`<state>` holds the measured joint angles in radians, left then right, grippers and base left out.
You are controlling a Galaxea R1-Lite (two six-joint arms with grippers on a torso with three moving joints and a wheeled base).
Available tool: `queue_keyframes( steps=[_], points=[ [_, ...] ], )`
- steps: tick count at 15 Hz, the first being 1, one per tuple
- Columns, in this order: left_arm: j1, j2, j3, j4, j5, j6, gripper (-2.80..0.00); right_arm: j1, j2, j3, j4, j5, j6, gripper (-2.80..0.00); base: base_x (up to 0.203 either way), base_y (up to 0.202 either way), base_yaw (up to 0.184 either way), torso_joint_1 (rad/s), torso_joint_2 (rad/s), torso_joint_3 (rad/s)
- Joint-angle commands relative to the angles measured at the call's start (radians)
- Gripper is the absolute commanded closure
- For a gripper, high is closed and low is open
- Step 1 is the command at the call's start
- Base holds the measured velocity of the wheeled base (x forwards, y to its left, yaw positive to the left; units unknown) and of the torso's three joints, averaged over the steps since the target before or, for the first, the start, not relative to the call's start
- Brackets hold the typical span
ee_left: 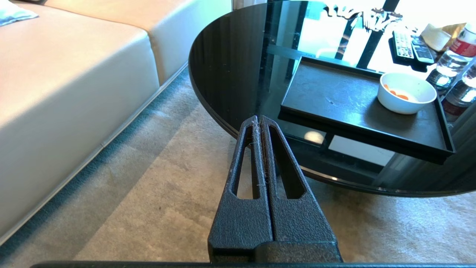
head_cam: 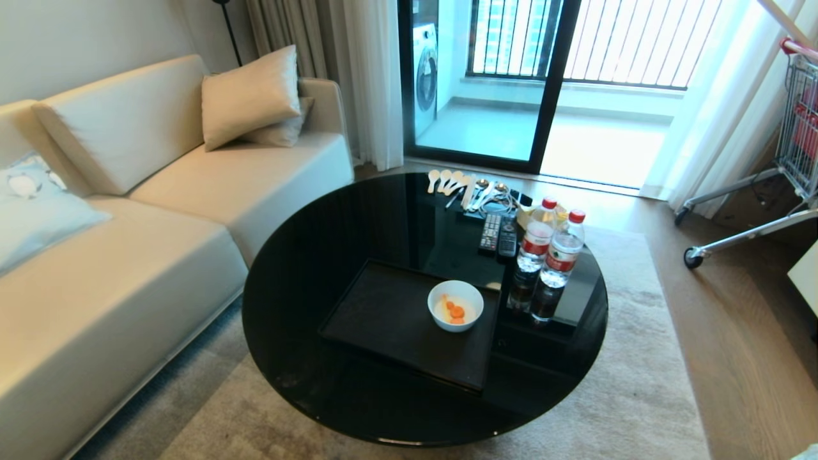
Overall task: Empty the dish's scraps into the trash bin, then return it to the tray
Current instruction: Pick up the bowl with leftover food
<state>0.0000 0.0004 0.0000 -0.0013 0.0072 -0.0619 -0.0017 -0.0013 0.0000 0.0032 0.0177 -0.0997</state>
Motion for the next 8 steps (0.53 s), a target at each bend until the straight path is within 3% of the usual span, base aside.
queue_keyframes(
  steps=[1, 8],
  points=[
    [0.000, 0.000, 0.000, 0.000, 0.000, -0.001, 0.00, 0.000, 0.001, 0.000, 0.000, 0.001, 0.001, 0.00, 0.000, 0.000, 0.000, 0.000, 0.00, 0.000],
    [0.000, 0.000, 0.000, 0.000, 0.000, -0.001, 0.00, 0.000, 0.001, 0.000, 0.000, 0.001, 0.003, 0.00, 0.000, 0.000, 0.000, 0.000, 0.00, 0.000]
  ],
)
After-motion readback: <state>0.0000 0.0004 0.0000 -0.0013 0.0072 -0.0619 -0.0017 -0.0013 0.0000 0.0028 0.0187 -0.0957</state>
